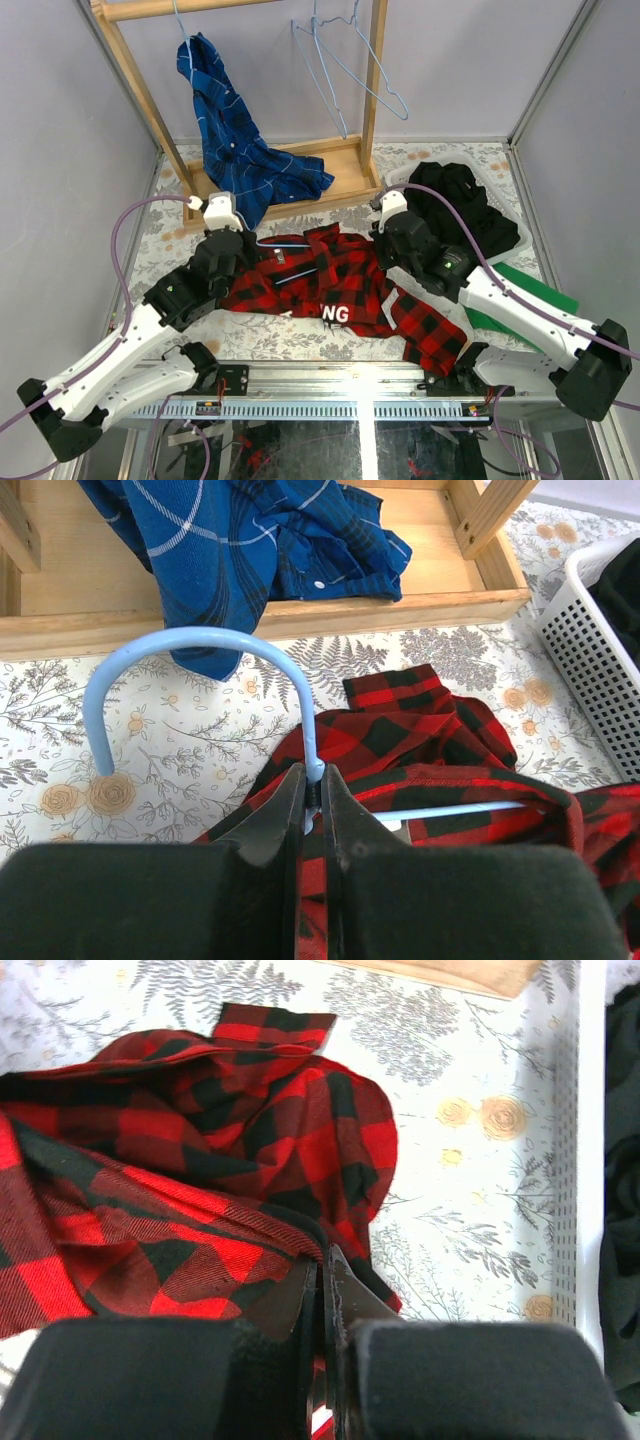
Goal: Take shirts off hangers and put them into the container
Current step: Remove the shirt from the hanger.
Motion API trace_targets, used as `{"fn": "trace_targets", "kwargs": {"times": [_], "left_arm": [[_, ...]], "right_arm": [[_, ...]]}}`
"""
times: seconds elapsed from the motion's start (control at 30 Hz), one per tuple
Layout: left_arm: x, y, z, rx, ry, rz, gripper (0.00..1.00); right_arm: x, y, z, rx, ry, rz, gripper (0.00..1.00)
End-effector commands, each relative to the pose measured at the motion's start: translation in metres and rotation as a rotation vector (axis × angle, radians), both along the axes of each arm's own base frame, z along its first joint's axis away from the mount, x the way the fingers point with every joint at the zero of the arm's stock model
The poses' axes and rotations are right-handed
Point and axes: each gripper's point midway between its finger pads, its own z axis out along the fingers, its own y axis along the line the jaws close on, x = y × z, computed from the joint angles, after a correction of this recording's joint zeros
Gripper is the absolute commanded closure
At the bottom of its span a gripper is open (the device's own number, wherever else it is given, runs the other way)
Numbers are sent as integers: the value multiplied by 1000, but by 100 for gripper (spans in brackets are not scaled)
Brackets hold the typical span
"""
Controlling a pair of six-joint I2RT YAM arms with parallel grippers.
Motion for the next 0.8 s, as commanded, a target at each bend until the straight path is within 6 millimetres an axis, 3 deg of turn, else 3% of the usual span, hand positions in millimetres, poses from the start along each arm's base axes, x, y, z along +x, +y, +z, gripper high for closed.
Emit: {"fn": "trace_targets", "kwargs": {"times": [0.0, 0.07, 0.2, 0.27, 0.4, 0.57, 0.67, 0.77], "left_arm": [[-2, 11, 16, -4, -61, 22, 100], [-4, 6, 21, -34, -77, -6, 100], [-5, 2, 22, -48, -78, -26, 100], [-5, 5, 19, -35, -66, -7, 100], [-4, 21, 12, -20, -36, 98, 100], [-1, 19, 10, -35, -24, 118, 100], [2, 14, 9, -36, -11, 112, 100], [4, 10, 8, -51, 0, 110, 100]], "right_arm": [[23, -27, -9, -77, 9, -164, 97], [25, -26, -17, -109, 41, -165, 90], [22, -18, -19, -127, 99, -124, 53], [16, -12, -10, -97, 98, -81, 49], [6, -14, 34, 51, -10, -60, 39], [-41, 36, 66, 357, -93, 312, 27], [-60, 62, 71, 437, -66, 458, 26], [-69, 86, 60, 332, -48, 527, 26]]}}
